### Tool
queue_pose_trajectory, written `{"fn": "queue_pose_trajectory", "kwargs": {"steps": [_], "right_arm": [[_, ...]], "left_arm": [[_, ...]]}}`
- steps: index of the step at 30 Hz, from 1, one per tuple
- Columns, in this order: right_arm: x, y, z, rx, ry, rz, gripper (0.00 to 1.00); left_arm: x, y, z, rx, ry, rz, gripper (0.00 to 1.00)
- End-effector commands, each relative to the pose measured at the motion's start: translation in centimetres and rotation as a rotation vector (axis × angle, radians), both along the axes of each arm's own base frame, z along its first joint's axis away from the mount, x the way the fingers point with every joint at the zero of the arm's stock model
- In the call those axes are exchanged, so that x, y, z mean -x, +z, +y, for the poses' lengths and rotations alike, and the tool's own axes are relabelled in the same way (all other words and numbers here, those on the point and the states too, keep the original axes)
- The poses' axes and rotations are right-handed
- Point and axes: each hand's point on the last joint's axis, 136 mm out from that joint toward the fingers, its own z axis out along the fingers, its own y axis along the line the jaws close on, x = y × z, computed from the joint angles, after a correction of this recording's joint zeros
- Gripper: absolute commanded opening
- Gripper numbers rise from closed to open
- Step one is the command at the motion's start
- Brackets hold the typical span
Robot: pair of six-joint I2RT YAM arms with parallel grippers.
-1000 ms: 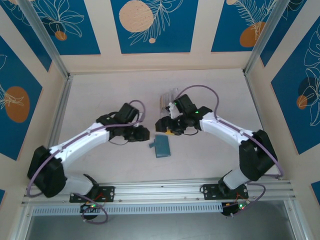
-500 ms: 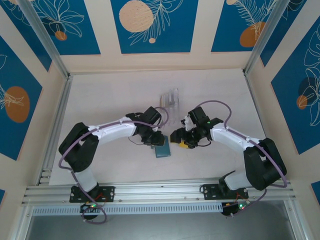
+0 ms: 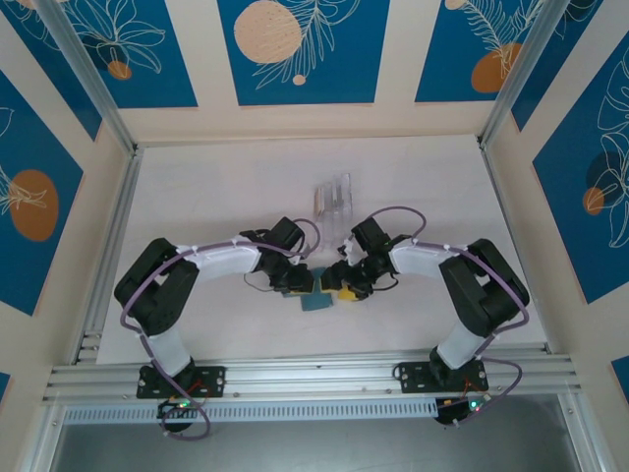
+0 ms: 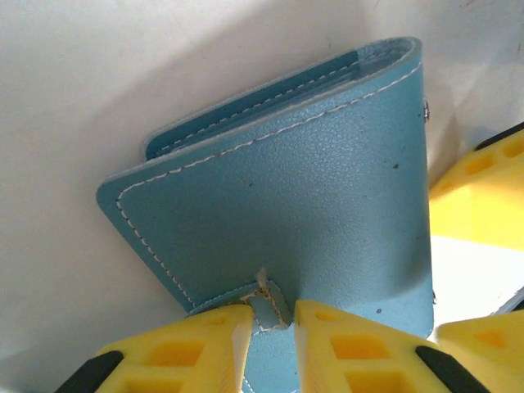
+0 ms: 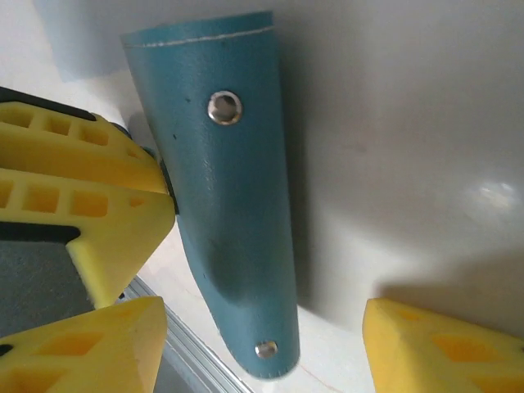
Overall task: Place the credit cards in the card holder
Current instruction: Turn over the card holder at the bottom-center of the table.
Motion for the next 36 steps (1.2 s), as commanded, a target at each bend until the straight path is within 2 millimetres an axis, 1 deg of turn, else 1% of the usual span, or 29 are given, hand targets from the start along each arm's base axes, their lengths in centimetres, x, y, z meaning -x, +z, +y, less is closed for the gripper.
{"fn": "queue_pose_trajectory", "kwargs": {"steps": [1, 2, 4, 6, 8, 9, 10, 11, 14, 16, 18, 21, 22, 24, 26, 28, 31, 33, 36], "right_arm": [[-0.4, 0.8, 2.1, -0.073, 0.043, -0.014, 0.59], [-0.3, 0.7, 2.4, -0.088, 0.049, -0.002, 0.55], [-0.2, 0.7, 3.0, -0.117, 0.055, 0.014, 0.42], [-0.2, 1.2, 3.4, -0.152, 0.056, 0.011, 0.25], [-0.4, 2.1, 3.1, -0.158, 0.044, -0.015, 0.05], [-0.6, 2.5, 2.5, -0.137, 0.03, -0.036, 0.0], [-0.8, 2.9, 1.6, -0.102, 0.013, -0.061, 0.0], [-1.1, 3.3, 0.3, -0.032, -0.015, -0.1, 0.0], [-1.6, 4.1, -4.8, 0.301, -0.081, -0.218, 0.0], [-1.1, 4.7, -8.5, 0.535, -0.113, -0.251, 0.0], [-0.5, 5.5, -11.5, 0.728, -0.133, -0.288, 0.0], [0.4, 7.0, -14.8, 0.952, -0.158, -0.341, 0.0], [0.7, 7.4, -15.5, 1.001, -0.163, -0.352, 0.0], [1.1, 7.9, -16.2, 1.083, -0.149, -0.365, 0.0], [1.3, 7.8, -16.1, 1.16, -0.113, -0.371, 0.0], [1.1, 7.4, -15.2, 1.22, -0.072, -0.374, 0.0], [0.8, 5.8, -12.4, 1.249, 0.014, -0.368, 0.0], [0.6, 4.3, -9.9, 1.239, 0.072, -0.36, 0.07], [0.3, 2.8, -6.9, 1.201, 0.124, -0.353, 0.17]], "left_arm": [[0.6, -1.7, 1.7, -0.045, 0.03, 0.038, 0.24], [0.6, -1.8, 1.7, -0.039, 0.035, 0.043, 0.23], [0.6, -1.8, 1.7, -0.021, 0.044, 0.05, 0.24], [0.5, -1.6, 1.7, -0.004, 0.052, 0.051, 0.24], [0.2, -1.0, 1.8, 0.025, 0.068, 0.05, 0.24], [-0.1, -0.5, 2.0, 0.046, 0.08, 0.043, 0.26], [-0.4, -0.1, 2.2, 0.058, 0.096, 0.035, 0.29], [-0.8, 0.3, 2.8, 0.054, 0.114, 0.023, 0.33], [-1.4, 0.7, 5.1, -0.054, 0.125, -0.041, 0.41], [-1.6, 0.8, 6.0, -0.104, 0.119, -0.063, 0.44], [-1.5, 0.7, 6.5, -0.13, 0.123, -0.067, 0.44], [-1.2, 0.2, 6.7, -0.136, 0.136, -0.056, 0.44], [-1.1, 0.2, 6.7, -0.132, 0.14, -0.05, 0.44], [-0.9, 0.0, 6.6, -0.122, 0.152, -0.04, 0.45], [-0.8, -0.1, 6.6, -0.118, 0.156, -0.032, 0.45], [-0.7, 0.0, 6.7, -0.119, 0.16, -0.035, 0.45], [-0.8, 0.3, 7.1, -0.118, 0.178, -0.037, 0.45], [-0.8, 0.4, 7.4, -0.107, 0.199, -0.031, 0.46], [-0.8, 0.3, 8.3, -0.093, 0.243, -0.011, 0.46]]}}
